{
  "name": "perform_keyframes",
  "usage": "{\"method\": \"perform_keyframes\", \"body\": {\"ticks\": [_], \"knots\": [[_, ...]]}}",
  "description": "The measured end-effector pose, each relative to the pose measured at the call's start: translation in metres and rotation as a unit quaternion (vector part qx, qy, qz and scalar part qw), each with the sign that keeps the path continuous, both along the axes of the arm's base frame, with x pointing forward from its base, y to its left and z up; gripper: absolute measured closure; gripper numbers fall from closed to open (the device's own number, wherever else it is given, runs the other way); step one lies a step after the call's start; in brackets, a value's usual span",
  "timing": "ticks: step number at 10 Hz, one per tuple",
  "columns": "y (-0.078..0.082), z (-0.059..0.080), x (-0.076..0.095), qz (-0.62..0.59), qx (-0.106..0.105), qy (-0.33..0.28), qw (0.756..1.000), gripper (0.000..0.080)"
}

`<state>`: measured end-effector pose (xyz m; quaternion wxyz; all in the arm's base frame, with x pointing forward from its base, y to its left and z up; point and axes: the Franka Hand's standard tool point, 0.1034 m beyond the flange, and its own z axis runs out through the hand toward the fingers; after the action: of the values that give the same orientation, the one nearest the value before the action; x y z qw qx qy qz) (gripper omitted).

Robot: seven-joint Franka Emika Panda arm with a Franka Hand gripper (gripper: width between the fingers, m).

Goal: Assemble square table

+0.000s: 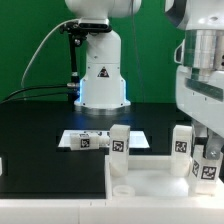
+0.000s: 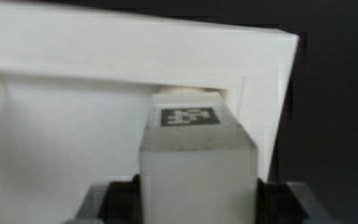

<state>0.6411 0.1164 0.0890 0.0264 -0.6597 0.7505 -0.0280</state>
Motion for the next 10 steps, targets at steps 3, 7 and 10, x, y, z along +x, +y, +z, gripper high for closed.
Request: {"method": "perform_keyframes", "body": {"ticks": [3,7,10], "knots": [[0.0000,-0.0001,0.0001,-0.024,0.002,0.000,1.000,0.0515],[0.0024,-0.0007,0.0063,0.205,-0.021,-0.021,0.978,0.0156],[0.0006,-0.0005,0.0067,0.296,-0.031,-0.020,0.954,0.0151]]}}
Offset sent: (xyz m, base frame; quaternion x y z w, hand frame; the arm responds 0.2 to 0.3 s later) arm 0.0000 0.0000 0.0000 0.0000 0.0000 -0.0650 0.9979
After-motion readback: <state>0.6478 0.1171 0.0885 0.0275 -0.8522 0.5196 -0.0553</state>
